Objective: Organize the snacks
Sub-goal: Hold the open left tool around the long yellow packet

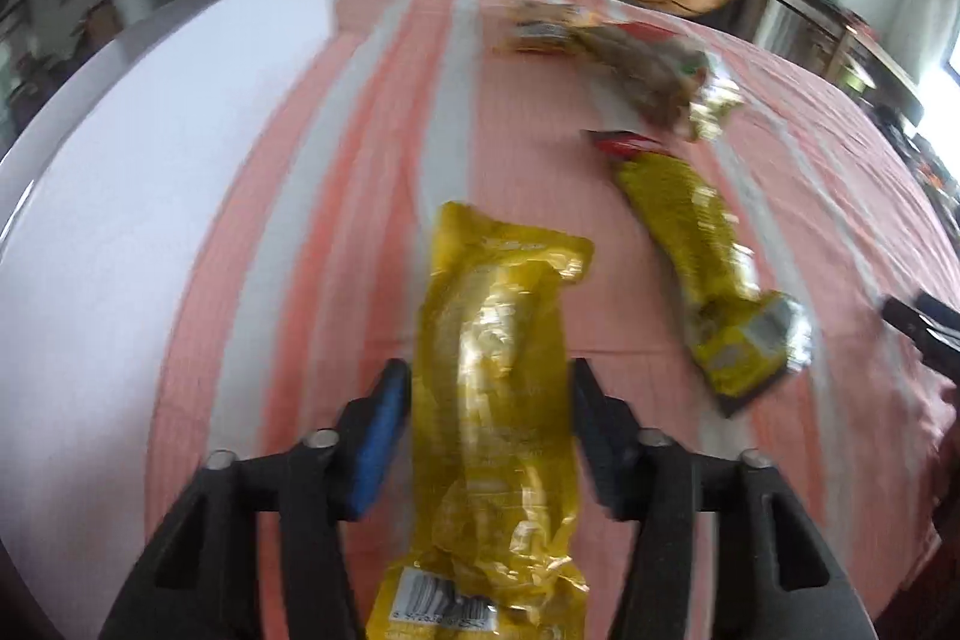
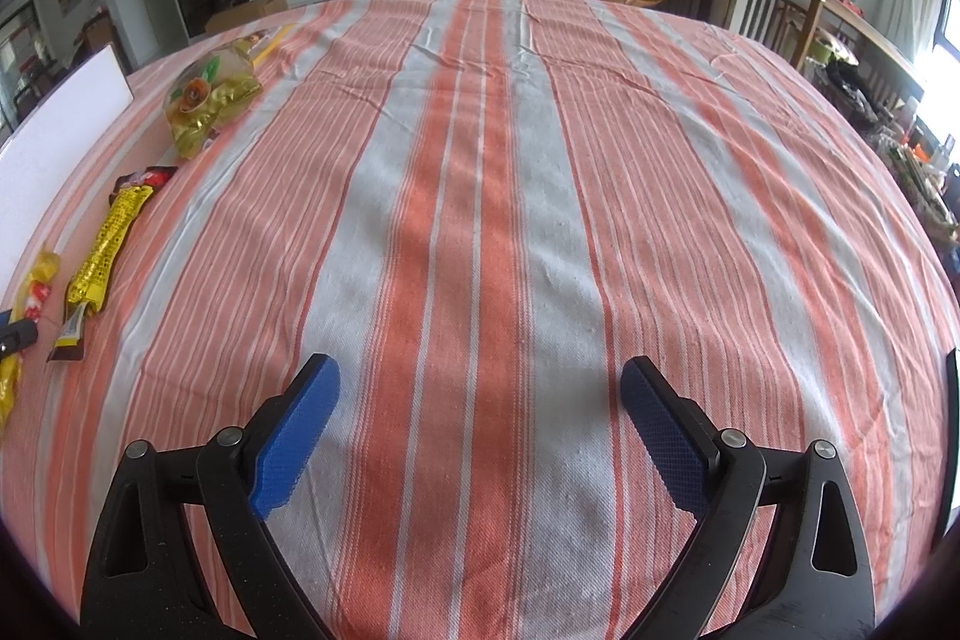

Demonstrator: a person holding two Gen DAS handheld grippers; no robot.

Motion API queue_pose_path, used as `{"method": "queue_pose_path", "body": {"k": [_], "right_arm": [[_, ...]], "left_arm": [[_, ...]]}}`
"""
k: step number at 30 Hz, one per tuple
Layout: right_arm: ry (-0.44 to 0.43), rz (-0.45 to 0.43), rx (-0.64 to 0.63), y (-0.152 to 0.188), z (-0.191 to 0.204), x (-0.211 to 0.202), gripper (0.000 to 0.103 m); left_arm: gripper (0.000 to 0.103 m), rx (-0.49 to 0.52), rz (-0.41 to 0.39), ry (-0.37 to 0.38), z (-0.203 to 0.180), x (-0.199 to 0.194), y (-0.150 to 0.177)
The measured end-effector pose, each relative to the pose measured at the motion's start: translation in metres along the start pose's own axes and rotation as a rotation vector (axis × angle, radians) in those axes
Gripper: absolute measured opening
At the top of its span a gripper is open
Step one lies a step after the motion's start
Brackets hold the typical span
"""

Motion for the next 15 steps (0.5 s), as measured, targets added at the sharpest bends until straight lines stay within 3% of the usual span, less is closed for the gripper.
{"method": "queue_pose_path", "body": {"k": [2,6,11,15], "right_arm": [[0.0,0.0,0.0,0.0,0.0,0.0,0.097],[0.0,0.0,0.0,0.0,0.0,0.0,0.097],[0.0,0.0,0.0,0.0,0.0,0.0,0.097],[0.0,0.0,0.0,0.0,0.0,0.0,0.097]], "left_arm": [[0.087,-0.026,-0.002,0.017,0.008,0.003,-0.001],[0.095,0.053,-0.044,-0.021,0.008,0.008,0.001],[0.102,0.017,-0.058,-0.019,0.018,0.01,-0.002],[0.103,0.014,-0.061,-0.024,0.02,0.011,-0.002]]}}
Point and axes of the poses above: each gripper's, at about its wrist camera, not at the fingertips, and x roughly the way its jaws point, z to its left, y to its underside, the point moved 7 cm from there along x, roughly the way its jaws point, and after that the axes turned 11 degrees about -x, right-handed, at the moved point
